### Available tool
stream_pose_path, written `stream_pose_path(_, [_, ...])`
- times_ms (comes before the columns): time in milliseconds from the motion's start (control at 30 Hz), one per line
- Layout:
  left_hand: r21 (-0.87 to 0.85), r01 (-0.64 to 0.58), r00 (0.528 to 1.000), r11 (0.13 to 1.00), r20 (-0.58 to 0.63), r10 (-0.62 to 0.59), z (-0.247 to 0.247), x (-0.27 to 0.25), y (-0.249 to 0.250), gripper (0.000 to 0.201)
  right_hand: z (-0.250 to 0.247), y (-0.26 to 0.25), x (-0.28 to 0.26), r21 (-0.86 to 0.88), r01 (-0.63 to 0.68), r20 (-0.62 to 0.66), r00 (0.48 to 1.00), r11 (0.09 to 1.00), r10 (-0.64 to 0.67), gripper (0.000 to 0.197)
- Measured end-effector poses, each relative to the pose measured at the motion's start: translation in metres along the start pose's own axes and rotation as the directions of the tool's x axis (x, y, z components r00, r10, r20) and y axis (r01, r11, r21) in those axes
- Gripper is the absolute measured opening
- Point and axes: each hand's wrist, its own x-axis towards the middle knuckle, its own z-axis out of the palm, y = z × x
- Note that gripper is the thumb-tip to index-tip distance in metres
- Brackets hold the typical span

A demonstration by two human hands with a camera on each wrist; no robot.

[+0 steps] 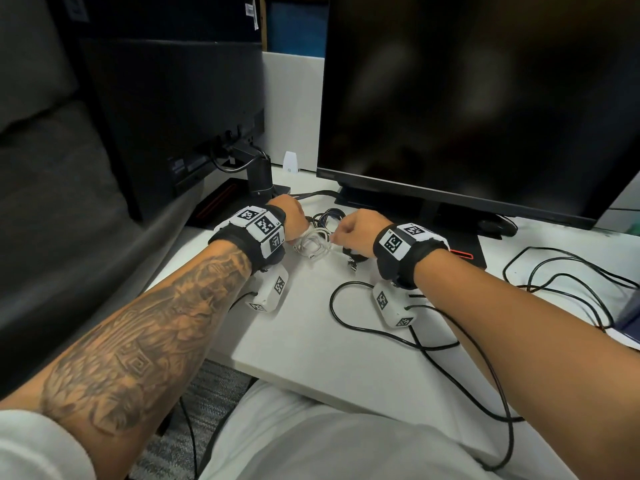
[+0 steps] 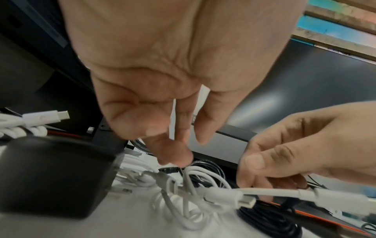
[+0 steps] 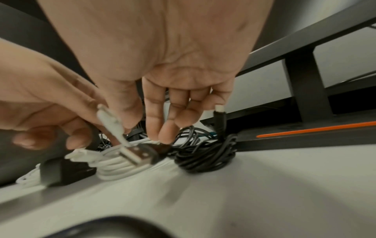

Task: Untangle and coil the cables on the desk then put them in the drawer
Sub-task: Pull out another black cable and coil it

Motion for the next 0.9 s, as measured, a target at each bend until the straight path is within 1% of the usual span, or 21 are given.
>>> stream_pose_path(100, [-0.021, 0.012, 0.999, 1.000, 0.031, -0.011, 0.003, -0.001, -0.001, 0.026, 0.006, -0.008, 0.002, -0.027, 0.047, -0.004, 0.999, 0.999, -0.047, 0.015])
stream_pose_path(167, [-0.008, 0.000, 0.998, 1.000, 0.062, 0.001, 0.004, -0.001, 0.001, 0.027, 0.008, -0.012, 0.002, -0.046, 0.057, 0.024, 0.998, 0.997, -0.056, 0.009])
stream_pose_path(233, [0.030, -0.022, 0.995, 0.999, 0.098, 0.019, 0.004, -0.002, 0.003, 0.029, 0.009, -0.016, 0.003, -0.073, 0.053, 0.046, 0.998, 0.996, -0.050, 0.012])
stream_pose_path(300, [0.087, -0.020, 0.989, 0.996, 0.146, 0.007, 0.003, -0.003, 0.004, 0.031, 0.011, -0.021, 0.003, -0.092, 0.050, 0.035, 0.998, 0.995, -0.047, 0.016])
stream_pose_path(367, [0.116, -0.035, 0.992, 0.993, 0.123, 0.021, 0.004, -0.002, 0.002, 0.031, 0.013, -0.024, 0.003, -0.134, 0.051, 0.008, 0.999, 0.990, -0.051, 0.028])
stream_pose_path(433, [0.136, -0.040, 0.996, 0.990, 0.080, 0.029, 0.007, -0.001, -0.001, 0.030, 0.013, -0.028, 0.003, -0.217, 0.046, 0.001, 0.999, 0.975, -0.047, 0.040])
stream_pose_path(500, [0.142, -0.035, 0.998, 0.989, 0.059, 0.026, 0.008, 0.000, -0.003, 0.029, 0.015, -0.031, 0.005, -0.288, 0.057, 0.033, 0.998, 0.956, -0.050, 0.039])
stream_pose_path(567, [0.148, -0.021, 0.998, 0.989, 0.070, 0.010, 0.008, 0.001, 0.000, 0.029, 0.018, -0.034, 0.006, -0.306, 0.085, 0.078, 0.995, 0.948, -0.064, 0.032])
stream_pose_path(633, [0.173, -0.001, 0.994, 0.985, 0.108, -0.018, 0.006, 0.002, 0.004, 0.036, 0.021, -0.037, 0.006, -0.273, 0.086, 0.071, 0.995, 0.958, -0.069, 0.028])
stream_pose_path(700, [0.172, 0.014, 0.993, 0.985, 0.116, -0.035, 0.005, 0.003, 0.005, 0.043, 0.021, -0.038, 0.006, -0.207, 0.062, 0.041, 0.998, 0.976, -0.054, 0.024])
stream_pose_path(767, [0.162, 0.002, 0.996, 0.987, 0.086, -0.016, 0.003, 0.001, 0.006, 0.044, 0.020, -0.036, 0.002, -0.065, 0.055, 0.003, 0.998, 0.996, -0.055, 0.018])
stream_pose_path(833, [0.123, 0.011, 0.997, 0.992, 0.076, -0.020, 0.003, 0.000, 0.004, 0.042, 0.018, -0.033, -0.003, 0.115, 0.073, -0.037, 0.997, 0.991, -0.069, 0.014])
stream_pose_path(900, [0.047, 0.020, 0.997, 0.999, 0.068, -0.024, 0.002, 0.000, 0.002, 0.038, 0.014, -0.029, -0.011, 0.207, 0.121, -0.086, 0.991, 0.971, -0.105, 0.017])
